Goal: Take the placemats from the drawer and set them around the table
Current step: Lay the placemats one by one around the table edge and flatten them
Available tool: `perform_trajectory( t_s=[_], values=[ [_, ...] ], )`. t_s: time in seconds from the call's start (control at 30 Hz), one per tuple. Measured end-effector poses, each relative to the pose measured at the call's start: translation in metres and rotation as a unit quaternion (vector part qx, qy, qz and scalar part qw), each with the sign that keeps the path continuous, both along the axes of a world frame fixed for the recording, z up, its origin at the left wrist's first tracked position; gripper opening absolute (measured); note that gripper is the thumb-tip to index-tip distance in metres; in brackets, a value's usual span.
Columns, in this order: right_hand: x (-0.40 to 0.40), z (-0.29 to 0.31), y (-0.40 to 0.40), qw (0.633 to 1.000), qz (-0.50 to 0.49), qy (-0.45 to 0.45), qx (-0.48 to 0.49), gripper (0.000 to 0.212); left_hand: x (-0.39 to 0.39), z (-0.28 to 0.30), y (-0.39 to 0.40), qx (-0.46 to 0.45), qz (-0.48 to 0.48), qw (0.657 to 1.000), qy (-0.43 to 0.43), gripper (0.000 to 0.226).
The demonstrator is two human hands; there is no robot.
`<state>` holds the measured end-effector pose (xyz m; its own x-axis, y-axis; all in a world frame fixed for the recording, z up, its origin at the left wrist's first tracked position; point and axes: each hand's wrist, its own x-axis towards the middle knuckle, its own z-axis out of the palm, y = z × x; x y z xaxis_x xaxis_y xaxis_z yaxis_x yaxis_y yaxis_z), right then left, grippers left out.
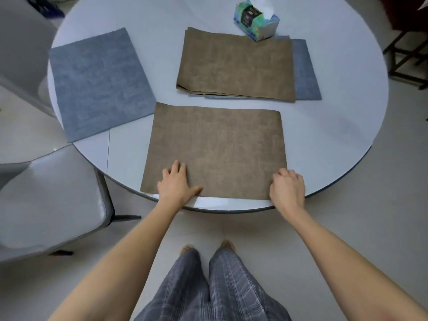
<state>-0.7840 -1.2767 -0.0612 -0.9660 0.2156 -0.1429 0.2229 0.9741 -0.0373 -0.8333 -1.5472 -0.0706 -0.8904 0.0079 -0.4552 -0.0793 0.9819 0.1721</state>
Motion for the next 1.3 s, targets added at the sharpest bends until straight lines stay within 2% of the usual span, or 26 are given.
perform_trajectory(
  t_s=[0.07, 0.17, 0.23, 0.3, 0.37, 0.47, 0.57, 0.67, 0.7, 0.73, 0.83, 0.9, 0.97, 1.13, 1.23, 1.3],
  values=[
    [-0.032, 0.006, -0.031, 0.994, 0.075, 0.018, -0.081, 0.017, -0.010, 0.004, -0.024, 0.038, 0.050, 0.997, 0.040, 0.060],
    [-0.062, 0.009, -0.099, 0.965, 0.159, -0.035, -0.208, 0.023, -0.009, 0.001, -0.064, 0.096, 0.125, 0.986, 0.046, 0.037],
    [-0.070, 0.003, -0.143, 0.937, 0.206, -0.083, -0.270, 0.029, -0.002, -0.002, -0.086, 0.155, 0.223, 0.959, 0.084, 0.027],
    [-0.072, -0.006, -0.178, 0.920, 0.231, -0.107, -0.297, 0.039, -0.001, -0.001, -0.103, 0.217, 0.327, 0.914, 0.107, 0.023],
    [-0.068, -0.016, -0.205, 0.913, 0.217, -0.124, -0.322, 0.052, -0.005, 0.000, -0.115, 0.267, 0.386, 0.880, 0.068, 0.020],
    [-0.057, -0.032, -0.227, 0.914, 0.181, -0.129, -0.339, 0.066, -0.010, -0.003, -0.118, 0.357, 0.429, 0.829, -0.035, 0.008],
    [-0.052, -0.043, -0.232, 0.916, 0.173, -0.126, -0.340, 0.068, -0.015, -0.001, -0.118, 0.424, 0.424, 0.787, -0.142, 0.015],
    [-0.051, -0.045, -0.233, 0.905, 0.144, -0.125, -0.380, 0.072, -0.014, -0.002, -0.134, 0.542, 0.419, 0.695, -0.218, 0.013],
    [-0.051, -0.045, -0.234, 0.904, 0.138, -0.122, -0.386, 0.075, -0.013, -0.002, -0.140, 0.573, 0.409, 0.671, -0.236, 0.012],
    [-0.051, -0.045, -0.235, 0.904, 0.134, -0.117, -0.388, 0.077, -0.013, -0.003, -0.144, 0.587, 0.394, 0.664, -0.244, 0.011],
    [-0.048, -0.044, -0.240, 0.908, 0.128, -0.103, -0.385, 0.078, -0.021, -0.012, -0.152, 0.578, 0.342, 0.700, -0.245, 0.019],
    [-0.047, -0.042, -0.243, 0.917, 0.132, -0.088, -0.367, 0.076, -0.029, -0.016, -0.158, 0.541, 0.283, 0.756, -0.237, 0.031],
    [-0.047, -0.039, -0.247, 0.933, 0.150, -0.078, -0.317, 0.075, -0.039, -0.013, -0.163, 0.491, 0.208, 0.820, -0.210, 0.031],
    [-0.047, -0.035, -0.260, 0.965, 0.174, -0.082, -0.181, 0.071, -0.060, -0.006, -0.160, 0.386, -0.005, 0.919, -0.086, 0.019],
    [-0.051, -0.041, -0.265, 0.976, 0.187, -0.083, -0.074, 0.070, -0.062, -0.003, -0.152, 0.271, -0.139, 0.953, 0.015, 0.006],
    [-0.053, -0.043, -0.265, 0.976, 0.195, -0.090, -0.024, 0.070, -0.057, 0.002, -0.149, 0.239, -0.143, 0.959, 0.050, 0.003]
  ],
)
